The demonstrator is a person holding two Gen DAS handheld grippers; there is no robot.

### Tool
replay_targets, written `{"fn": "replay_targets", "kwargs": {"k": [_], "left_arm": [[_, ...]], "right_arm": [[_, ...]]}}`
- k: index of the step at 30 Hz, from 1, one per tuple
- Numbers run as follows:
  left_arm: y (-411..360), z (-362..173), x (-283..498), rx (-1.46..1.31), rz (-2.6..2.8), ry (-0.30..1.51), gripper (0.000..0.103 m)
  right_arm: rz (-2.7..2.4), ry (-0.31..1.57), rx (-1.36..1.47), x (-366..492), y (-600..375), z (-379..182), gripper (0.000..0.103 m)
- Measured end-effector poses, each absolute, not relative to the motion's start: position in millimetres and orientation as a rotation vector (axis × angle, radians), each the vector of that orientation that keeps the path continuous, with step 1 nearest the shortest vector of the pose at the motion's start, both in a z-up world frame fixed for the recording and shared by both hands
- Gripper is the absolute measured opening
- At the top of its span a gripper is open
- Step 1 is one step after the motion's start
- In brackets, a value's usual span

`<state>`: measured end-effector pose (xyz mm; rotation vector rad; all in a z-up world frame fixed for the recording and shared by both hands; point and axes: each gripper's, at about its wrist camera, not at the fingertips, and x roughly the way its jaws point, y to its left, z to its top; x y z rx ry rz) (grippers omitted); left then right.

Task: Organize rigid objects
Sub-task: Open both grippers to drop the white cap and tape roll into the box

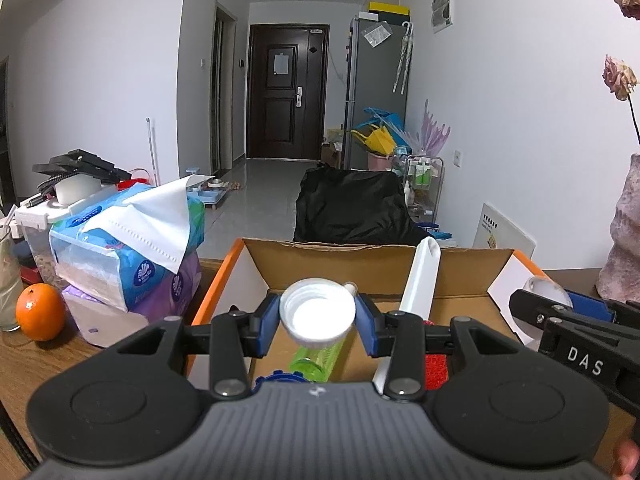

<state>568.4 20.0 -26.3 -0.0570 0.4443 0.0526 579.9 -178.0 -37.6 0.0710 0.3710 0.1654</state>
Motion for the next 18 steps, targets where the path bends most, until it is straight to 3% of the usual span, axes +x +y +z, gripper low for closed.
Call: {"fn": "replay_targets", "kwargs": {"k": [4, 6, 12, 18], "left_arm": [[20.1, -25.3, 567.9, -0.053, 0.067, 0.438, 0.067], [20.8, -25.3, 567.8, -0.049, 0.080, 0.433, 0.079], [20.7, -23.0, 564.4, -0.038, 0.119, 0.408, 0.102], [21.8, -22.3, 563.6, -0.043, 0.118, 0.415, 0.103]], "right_arm": [[0.156, 0.358, 0.102, 578.5, -184.0, -34.7, 0.078], [0.148, 0.349, 0.111, 577.1, -186.6, -32.9, 0.082], [0.132, 0.336, 0.128, 574.9, -190.7, -31.5, 0.098], [0.128, 0.335, 0.129, 575.1, -190.7, -31.1, 0.102]]}}
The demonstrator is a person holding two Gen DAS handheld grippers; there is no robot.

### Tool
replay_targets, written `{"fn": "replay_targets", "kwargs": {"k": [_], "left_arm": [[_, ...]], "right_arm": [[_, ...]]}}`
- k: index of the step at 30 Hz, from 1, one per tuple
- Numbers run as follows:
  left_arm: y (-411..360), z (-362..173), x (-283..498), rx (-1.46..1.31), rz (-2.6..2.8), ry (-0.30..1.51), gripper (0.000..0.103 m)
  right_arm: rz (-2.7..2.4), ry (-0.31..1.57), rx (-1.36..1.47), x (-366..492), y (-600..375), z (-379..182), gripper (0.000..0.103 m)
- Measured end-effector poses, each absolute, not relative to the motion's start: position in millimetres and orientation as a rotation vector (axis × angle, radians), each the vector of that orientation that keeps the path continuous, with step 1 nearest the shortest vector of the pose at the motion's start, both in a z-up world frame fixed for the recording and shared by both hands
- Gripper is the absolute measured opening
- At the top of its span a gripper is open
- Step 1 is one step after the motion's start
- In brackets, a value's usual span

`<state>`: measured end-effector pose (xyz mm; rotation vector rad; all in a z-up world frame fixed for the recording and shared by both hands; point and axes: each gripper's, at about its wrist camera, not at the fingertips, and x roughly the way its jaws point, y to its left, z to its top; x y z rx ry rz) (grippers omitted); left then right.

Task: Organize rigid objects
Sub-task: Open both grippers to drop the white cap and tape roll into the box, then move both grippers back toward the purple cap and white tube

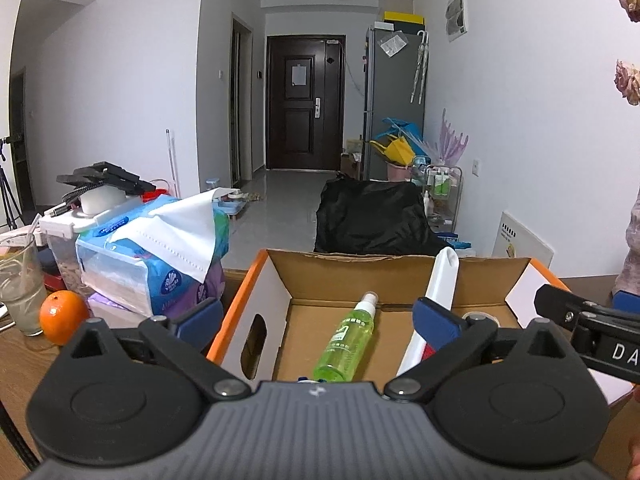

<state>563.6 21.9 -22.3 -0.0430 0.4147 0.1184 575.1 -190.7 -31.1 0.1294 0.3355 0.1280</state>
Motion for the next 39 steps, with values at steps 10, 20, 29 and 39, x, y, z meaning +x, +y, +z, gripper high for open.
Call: {"fn": "replay_targets", "kwargs": {"k": [10, 20, 29, 39], "left_arm": [[22.7, -21.7, 562.4, -0.053, 0.116, 0.425, 0.103], [21.2, -14.6, 546.3, -0.036, 0.107, 0.403, 0.103], [25.5, -14.0, 532.3, -0.033, 0.094, 0.406, 0.103], [27.3, -16.2, 509.4, -0.030, 0.070, 0.405, 0.103]], "right_arm": [[0.107, 0.336, 0.150, 572.2, -192.0, -31.5, 0.103], [0.098, 0.321, 0.164, 558.9, -194.9, -23.7, 0.103], [0.108, 0.307, 0.124, 537.7, -191.3, -17.3, 0.103], [0.150, 0.298, 0.054, 506.6, -184.2, -16.2, 0.103]]}}
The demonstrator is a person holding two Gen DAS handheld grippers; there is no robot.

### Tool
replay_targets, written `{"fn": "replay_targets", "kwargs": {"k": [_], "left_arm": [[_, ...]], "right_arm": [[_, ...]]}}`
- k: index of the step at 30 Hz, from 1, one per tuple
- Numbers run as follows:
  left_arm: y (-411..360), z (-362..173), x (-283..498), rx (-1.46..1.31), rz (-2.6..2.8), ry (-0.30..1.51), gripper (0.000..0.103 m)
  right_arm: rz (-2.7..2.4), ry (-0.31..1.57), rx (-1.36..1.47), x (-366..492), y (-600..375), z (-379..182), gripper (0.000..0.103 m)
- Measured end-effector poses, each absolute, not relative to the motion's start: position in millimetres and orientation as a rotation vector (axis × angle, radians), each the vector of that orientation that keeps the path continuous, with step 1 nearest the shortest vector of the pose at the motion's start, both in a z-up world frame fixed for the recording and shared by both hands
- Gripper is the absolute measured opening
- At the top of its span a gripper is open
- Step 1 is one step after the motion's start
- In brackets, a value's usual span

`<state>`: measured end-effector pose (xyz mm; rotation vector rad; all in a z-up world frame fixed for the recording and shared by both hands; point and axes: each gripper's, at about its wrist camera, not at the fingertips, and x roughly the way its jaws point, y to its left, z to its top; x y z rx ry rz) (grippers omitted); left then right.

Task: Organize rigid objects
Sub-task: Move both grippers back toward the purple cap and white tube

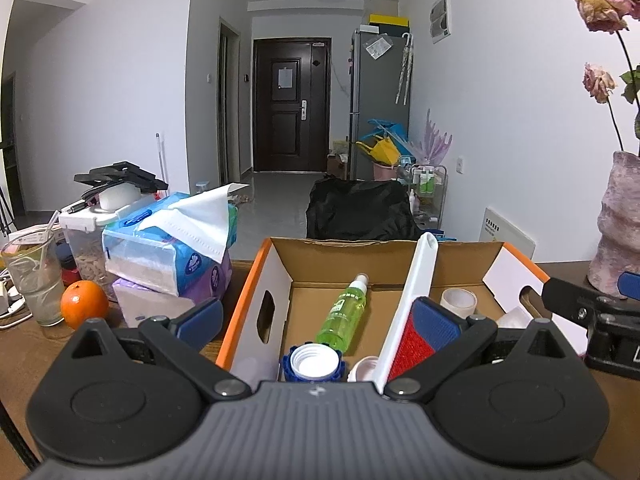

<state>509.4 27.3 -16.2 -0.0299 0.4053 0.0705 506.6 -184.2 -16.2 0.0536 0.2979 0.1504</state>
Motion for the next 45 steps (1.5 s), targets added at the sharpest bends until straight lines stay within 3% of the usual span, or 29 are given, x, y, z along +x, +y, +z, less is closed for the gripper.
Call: {"fn": "replay_targets", "kwargs": {"k": [45], "left_arm": [[37.9, -42.5, 395.5, 0.010, 0.047, 0.504, 0.103]], "right_arm": [[0.038, 0.407, -0.050, 391.5, -245.5, -38.2, 0.103]]}}
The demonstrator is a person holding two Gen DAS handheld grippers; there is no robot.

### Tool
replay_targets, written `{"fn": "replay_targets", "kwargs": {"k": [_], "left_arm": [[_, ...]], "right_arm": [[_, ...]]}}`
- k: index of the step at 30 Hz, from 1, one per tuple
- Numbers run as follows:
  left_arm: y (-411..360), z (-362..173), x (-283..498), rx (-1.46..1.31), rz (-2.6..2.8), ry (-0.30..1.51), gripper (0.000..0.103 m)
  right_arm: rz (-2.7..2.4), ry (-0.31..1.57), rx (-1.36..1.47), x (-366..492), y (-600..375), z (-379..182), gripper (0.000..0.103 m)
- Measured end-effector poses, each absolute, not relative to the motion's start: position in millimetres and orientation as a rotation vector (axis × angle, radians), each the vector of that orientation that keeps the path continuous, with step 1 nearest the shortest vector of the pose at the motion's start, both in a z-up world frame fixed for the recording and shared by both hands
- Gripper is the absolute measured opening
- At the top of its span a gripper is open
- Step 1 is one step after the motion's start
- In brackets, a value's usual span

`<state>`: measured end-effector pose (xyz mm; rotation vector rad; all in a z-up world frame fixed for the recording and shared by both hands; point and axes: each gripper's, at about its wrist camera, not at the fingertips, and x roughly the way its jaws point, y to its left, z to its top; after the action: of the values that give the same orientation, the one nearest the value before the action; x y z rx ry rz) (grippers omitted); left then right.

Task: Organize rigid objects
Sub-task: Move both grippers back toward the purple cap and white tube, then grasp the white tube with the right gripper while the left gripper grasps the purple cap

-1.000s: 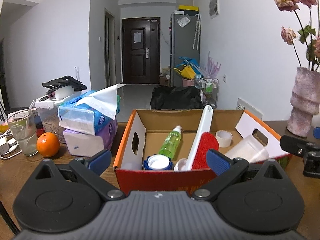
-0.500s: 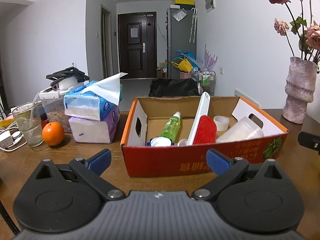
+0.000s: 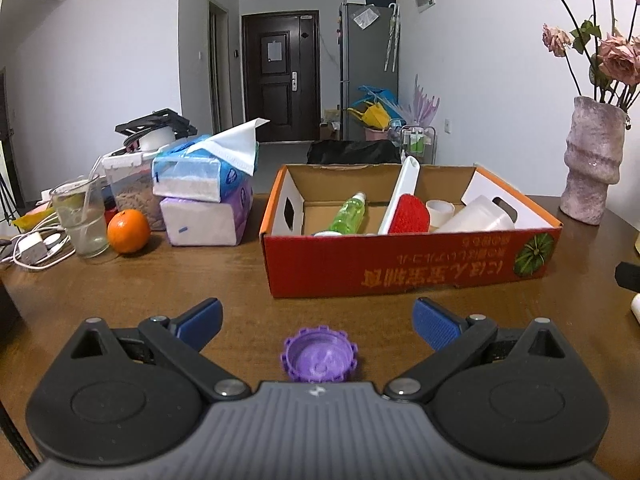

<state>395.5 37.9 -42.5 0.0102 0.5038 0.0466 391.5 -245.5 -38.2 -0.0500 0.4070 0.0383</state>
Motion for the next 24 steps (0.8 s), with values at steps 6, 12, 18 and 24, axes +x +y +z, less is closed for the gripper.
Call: {"fn": "replay_targets", "kwargs": {"k": [6, 12, 18, 24], "left_arm": [[37.0, -45.2, 379.2, 0.000, 0.055, 0.520, 0.103], [34.3, -48.0, 364.4, -0.004, 0.069, 0.535, 0.103], [33.5, -51.7, 355.2, -0.011, 0.084, 0.553, 0.103], [35.0, -53.3, 351.0, -0.022, 0.093, 0.561, 0.103]], "right_arm": [[0.011, 0.430, -0.041, 375.6, -254.1, -43.9, 0.103], [-0.014, 0.450, -0.041, 362.8, -262.4, -48.1, 0.103], [-0.048, 0.462, -0.035, 355.6, -278.8, -51.9, 0.103], [-0.093, 0.511, -0.041, 362.5, -300.2, -63.5, 0.101]]}}
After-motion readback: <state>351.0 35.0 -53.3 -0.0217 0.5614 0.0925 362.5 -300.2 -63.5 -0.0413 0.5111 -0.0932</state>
